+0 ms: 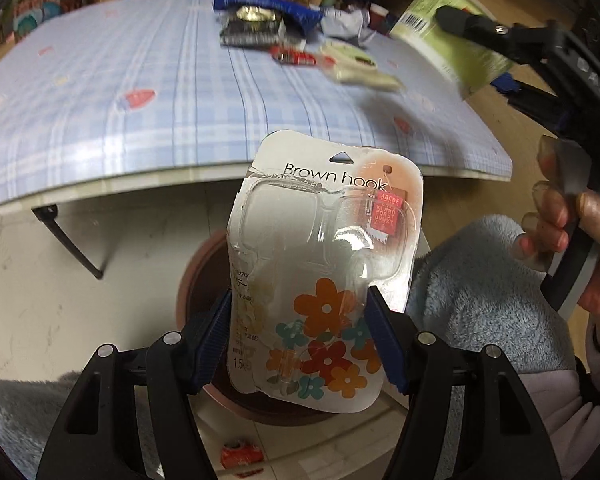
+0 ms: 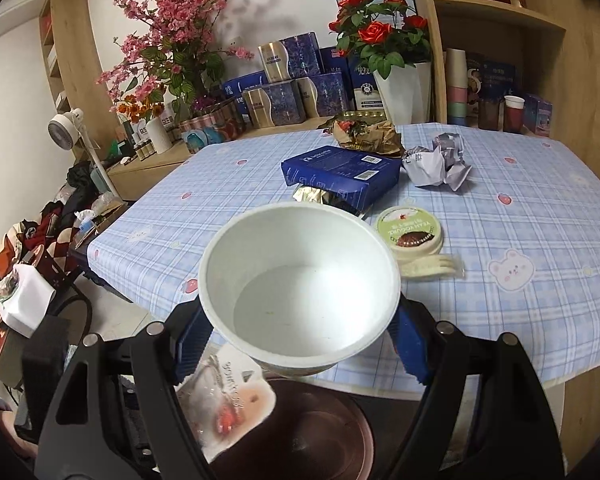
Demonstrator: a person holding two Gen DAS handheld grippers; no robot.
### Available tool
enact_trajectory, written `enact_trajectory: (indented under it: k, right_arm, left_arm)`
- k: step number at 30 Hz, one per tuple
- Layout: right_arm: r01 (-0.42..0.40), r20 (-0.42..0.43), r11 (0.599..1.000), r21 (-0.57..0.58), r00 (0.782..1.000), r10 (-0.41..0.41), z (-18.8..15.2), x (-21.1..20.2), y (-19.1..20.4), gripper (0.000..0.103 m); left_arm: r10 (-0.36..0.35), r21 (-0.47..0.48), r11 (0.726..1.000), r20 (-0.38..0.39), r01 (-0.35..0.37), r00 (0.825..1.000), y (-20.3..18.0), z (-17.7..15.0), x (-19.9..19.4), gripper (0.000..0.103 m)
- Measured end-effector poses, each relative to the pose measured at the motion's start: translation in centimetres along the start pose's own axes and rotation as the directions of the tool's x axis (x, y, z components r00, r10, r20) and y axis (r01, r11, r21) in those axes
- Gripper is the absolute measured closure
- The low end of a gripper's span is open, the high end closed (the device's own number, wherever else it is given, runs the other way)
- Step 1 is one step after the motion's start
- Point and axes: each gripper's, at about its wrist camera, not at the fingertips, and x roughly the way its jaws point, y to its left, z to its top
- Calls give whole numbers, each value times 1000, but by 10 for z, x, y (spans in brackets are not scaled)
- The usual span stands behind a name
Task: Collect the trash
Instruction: 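Carry the package over the brown bin and open the left tool, then lower the yogurt cup into the brown bin and open the right tool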
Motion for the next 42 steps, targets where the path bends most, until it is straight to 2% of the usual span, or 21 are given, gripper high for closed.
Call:
enact_trajectory:
  k: [4,9,14,16,20,22,26,30,33,36,38,39,41,42]
  right_arm:
    - [-2,7,1000,8,1000,1,-7,-5,-3,26]
    - [-3,10,999,35,1000,2,-18,-8,-12,26]
    - [1,-19,999,50,1000,0,-32,-3,-18,26]
    - [1,-26,998,55,1000,1,-35,-3,-21,26]
    - [5,-43,998,61,999,-3,-42,-1,-24,26]
    - [10,-50,998,65,999,-7,-44,0,-26,25]
    - [12,-59,997,82,998,-7,-48,3,-28,25]
    - [11,-66,997,79,998,-6,-49,7,-24,26]
    - [9,-75,998,65,997,-4,-51,9,-19,26]
    - [9,-85,999,50,996,-5,-54,10,-15,26]
    - [9,-94,999,43,996,-5,-56,11,-13,25]
    - [8,-97,999,40,995,-4,-57,11,-12,25]
    - [5,-111,999,34,994,-1,-61,13,-9,26]
    - [0,-124,1000,27,992,3,-64,15,-7,25]
  left_arm:
    - [-26,-6,1000,-104,25,994,-2,-4,23,39]
    - [-6,-10,1000,-181,5,983,-3,-2,51,39]
    - [29,-11,999,-286,-33,958,-4,-1,99,39]
    - [67,7,998,-319,-69,945,-1,-3,115,39]
    - [74,-9,996,-360,-83,930,3,-5,136,35]
    - [68,-26,996,-358,-83,931,9,-4,135,32]
    - [41,-79,995,-304,-68,952,22,0,122,21]
    - [23,-109,993,-242,-50,970,25,3,102,21]
    - [29,-102,994,-166,-47,986,21,8,79,21]
    - [43,-125,991,-49,-49,998,21,10,42,19]
    - [61,-171,984,71,-48,996,25,7,9,14]
    - [76,-191,980,134,-50,988,27,5,-8,12]
    - [127,-220,973,238,-73,963,29,1,-36,9]
    - [161,-239,967,293,-90,943,31,-1,-50,8]
